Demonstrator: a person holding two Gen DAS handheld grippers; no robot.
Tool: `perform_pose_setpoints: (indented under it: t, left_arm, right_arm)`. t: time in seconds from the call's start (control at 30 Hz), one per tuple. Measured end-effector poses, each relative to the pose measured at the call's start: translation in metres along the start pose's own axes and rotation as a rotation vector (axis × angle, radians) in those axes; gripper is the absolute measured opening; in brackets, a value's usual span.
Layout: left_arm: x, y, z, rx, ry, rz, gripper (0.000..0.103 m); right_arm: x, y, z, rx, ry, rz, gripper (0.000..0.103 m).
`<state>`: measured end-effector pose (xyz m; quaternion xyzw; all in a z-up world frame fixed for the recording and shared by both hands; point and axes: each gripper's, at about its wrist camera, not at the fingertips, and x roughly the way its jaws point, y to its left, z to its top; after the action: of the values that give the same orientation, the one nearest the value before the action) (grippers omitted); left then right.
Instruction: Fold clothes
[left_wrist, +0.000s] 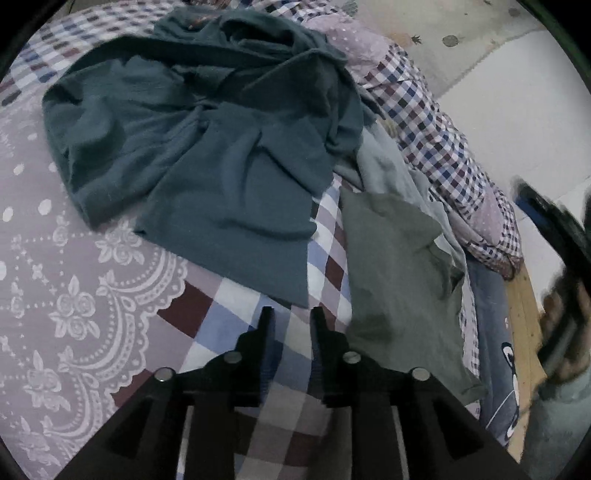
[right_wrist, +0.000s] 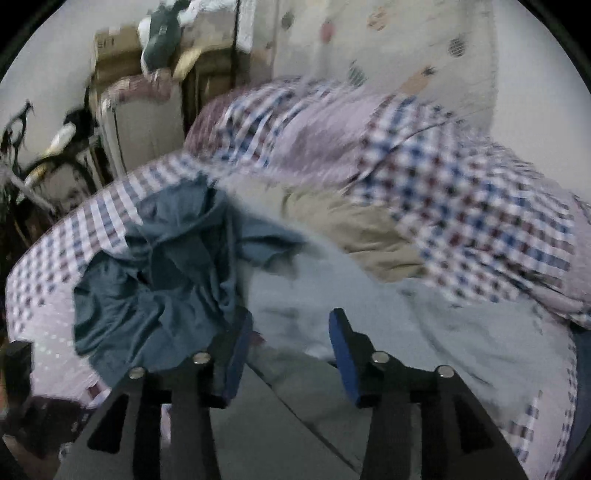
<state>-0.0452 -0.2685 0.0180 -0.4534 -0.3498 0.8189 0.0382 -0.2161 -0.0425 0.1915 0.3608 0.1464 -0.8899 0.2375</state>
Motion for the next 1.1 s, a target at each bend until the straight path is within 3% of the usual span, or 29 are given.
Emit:
perform_pose_setpoints:
  t: [0.13, 0.33, 0.6, 0.87, 0.97, 1.1]
  left_arm:
    - [-0.009, -0.01, 0.002, 0.026, -0.089, -0.031, 0.056]
    - [-0.029, -0.032, -0.003, 0.081, -0.199, -0.118, 0.074]
    - [-0.012, -0.116, -0.035, 0.317, -0.116, -0.182, 0.077]
    - [0.057, -0.259, -0.069, 0.617, -0.005, -0.147, 0.077]
    - [0.091, -0.295, -0.081, 0.682, 0.076, -0.134, 0.077]
    - [0.125, -0.327, -0.091, 0.753, 0.124, -0.094, 0.077]
  right_arm:
    - [-0.081, -0.052, -0.044, 0.088, -0.046, -0.046, 0.065]
    - [-0.174, -0.118, -0.144, 0.249, -0.089, -0.17, 0.081]
    - [-0.17, -0.157, -0.254, 0.407, -0.061, -0.083, 0.083]
    - [-0.165, -0.196, -0.364, 0.564, -0.032, 0.006, 0.083]
    - [-0.15, -0.206, -0.37, 0.633, -0.026, 0.064, 0.082]
    - [-0.127, -0.22, -0.369, 0.726, -0.018, 0.146, 0.071]
